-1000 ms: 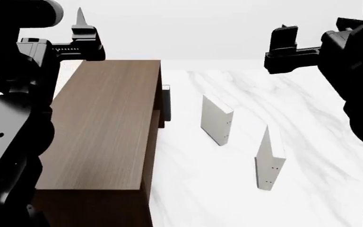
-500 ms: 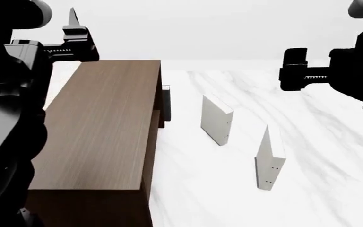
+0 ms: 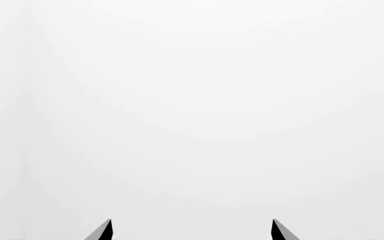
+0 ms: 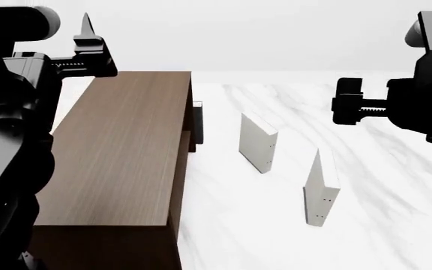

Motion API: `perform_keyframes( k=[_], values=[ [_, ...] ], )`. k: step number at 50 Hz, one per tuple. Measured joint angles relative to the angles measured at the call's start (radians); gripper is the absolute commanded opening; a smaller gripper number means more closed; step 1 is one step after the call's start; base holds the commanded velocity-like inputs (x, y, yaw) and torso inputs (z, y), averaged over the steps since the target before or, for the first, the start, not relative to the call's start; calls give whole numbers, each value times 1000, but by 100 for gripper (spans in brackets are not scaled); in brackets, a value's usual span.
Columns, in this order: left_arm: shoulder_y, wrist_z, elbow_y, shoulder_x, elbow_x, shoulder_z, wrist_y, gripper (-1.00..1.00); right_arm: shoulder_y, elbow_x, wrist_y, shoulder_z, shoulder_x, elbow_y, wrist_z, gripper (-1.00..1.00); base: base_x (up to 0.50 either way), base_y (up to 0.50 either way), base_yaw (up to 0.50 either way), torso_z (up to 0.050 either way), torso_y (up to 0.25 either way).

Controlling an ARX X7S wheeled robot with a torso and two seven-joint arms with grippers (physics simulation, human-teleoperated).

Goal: Pick up the book on the right and place it under the cabinet shelf.

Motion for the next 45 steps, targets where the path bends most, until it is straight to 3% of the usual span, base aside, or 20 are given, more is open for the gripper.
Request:
perform_keyframes(
  k=[25,45],
  values=[
    [9,-2,-16,0,-6,6,22,100,-109,134,-87,-42,68,-61,60,100,0,0,0,0,0],
    [-2,-10,-11,-2,-17,14,11,100,-227,90,-125,-12,98,-116,-12,100,0,0,0,0,0]
  ],
)
